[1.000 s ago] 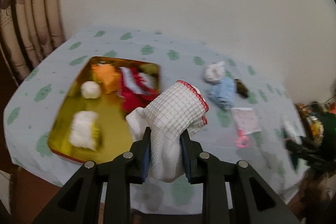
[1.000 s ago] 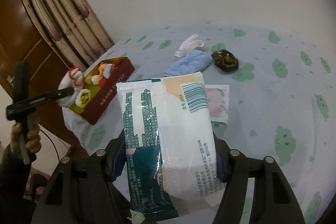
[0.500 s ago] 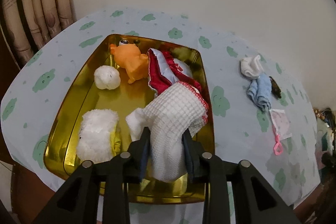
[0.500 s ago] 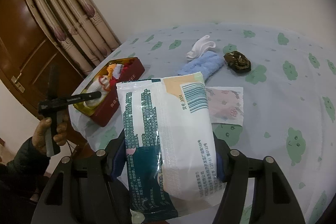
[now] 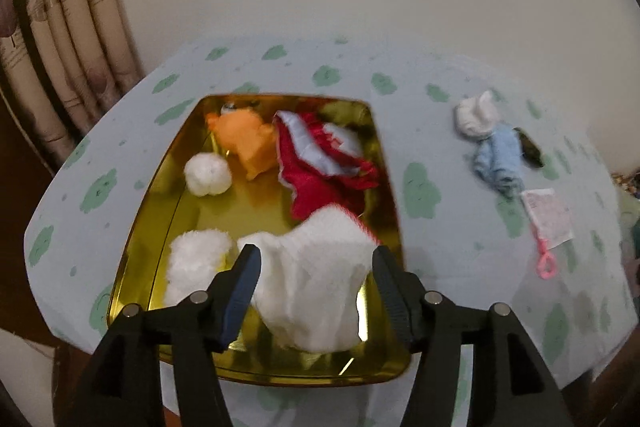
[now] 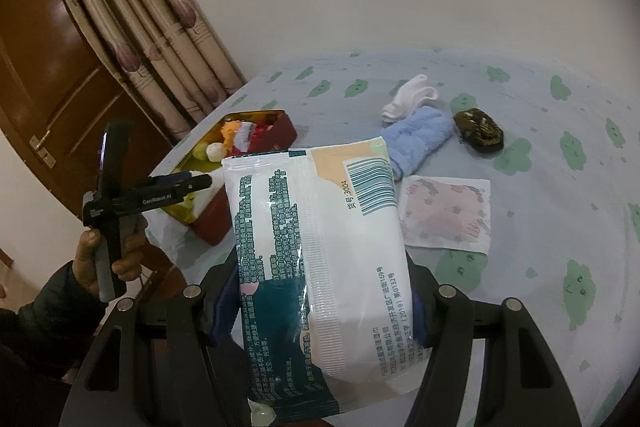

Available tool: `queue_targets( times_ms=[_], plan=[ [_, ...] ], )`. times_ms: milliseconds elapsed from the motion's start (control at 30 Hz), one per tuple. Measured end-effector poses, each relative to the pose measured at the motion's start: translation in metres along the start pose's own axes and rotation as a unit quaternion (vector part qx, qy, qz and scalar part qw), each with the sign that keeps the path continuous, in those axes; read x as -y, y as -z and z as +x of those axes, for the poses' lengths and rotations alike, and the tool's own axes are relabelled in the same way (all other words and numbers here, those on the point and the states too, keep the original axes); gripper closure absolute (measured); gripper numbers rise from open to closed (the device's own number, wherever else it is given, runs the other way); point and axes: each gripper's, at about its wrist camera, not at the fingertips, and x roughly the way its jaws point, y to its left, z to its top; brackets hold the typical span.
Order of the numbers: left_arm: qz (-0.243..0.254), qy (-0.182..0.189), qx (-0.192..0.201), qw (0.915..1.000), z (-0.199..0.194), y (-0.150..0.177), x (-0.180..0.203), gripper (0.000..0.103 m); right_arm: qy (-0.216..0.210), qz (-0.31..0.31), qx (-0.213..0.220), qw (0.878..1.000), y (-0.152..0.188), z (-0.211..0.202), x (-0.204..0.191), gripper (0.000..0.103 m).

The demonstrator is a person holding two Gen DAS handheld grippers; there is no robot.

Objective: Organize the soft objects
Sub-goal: 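Lower the white sock into the tin and open the left gripper while the right gripper holds the wipes packet, then carry the wipes packet over the tin and release it with the right gripper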

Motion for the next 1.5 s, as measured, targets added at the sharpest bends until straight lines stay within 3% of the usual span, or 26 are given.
queue_targets(
  times_ms=[167, 333, 400, 567, 767, 900, 1067, 1133, 1367, 1500],
  plan=[
    [-0.026, 0.048, 0.022, 0.9983, -0.015, -0.001, -0.007, 0.04, -0.006, -0.004, 0.003, 1.0, -0.005, 0.001, -0.008, 0.039],
    [-0.071, 0.014, 0.068, 0.995, -0.049, 0.011, -0.019, 0.04, -0.02, -0.039, 0.004, 0.999, -0.023, 0.009, -0.034, 0.039],
    [-0.085, -0.015, 0.082, 0.9929, -0.062, 0.023, -0.022, 0.04, -0.03, -0.059, 0.001, 0.998, -0.032, 0.018, -0.052, 0.039],
    [-0.087, -0.076, 0.071, 0.9908, -0.07, 0.051, -0.022, 0.039, -0.068, -0.08, -0.018, 0.994, -0.054, 0.057, -0.095, 0.039],
    [-0.122, -0.085, 0.064, 0.9868, -0.069, 0.069, -0.04, 0.039, -0.11, -0.073, -0.056, 0.99, -0.085, 0.13, -0.138, 0.039],
    [-0.135, -0.122, 0.095, 0.9786, -0.08, 0.071, -0.05, 0.039, -0.1, -0.068, -0.076, 0.99, -0.105, 0.18, -0.158, 0.039],
    [-0.142, -0.108, 0.104, 0.9785, -0.086, 0.071, -0.055, 0.04, -0.07, -0.044, -0.104, 0.991, -0.115, 0.238, -0.173, 0.039],
    [-0.13, -0.12, 0.102, 0.9789, -0.085, 0.07, -0.053, 0.04, -0.061, -0.035, -0.111, 0.991, -0.115, 0.255, -0.177, 0.039],
    [-0.125, -0.121, 0.099, 0.9797, -0.083, 0.068, -0.055, 0.039, -0.034, -0.021, -0.121, 0.992, -0.111, 0.284, -0.18, 0.038],
    [-0.134, -0.13, 0.093, 0.978, -0.081, 0.067, -0.061, 0.04, -0.034, -0.02, -0.123, 0.992, -0.11, 0.291, -0.184, 0.031]
  ],
)
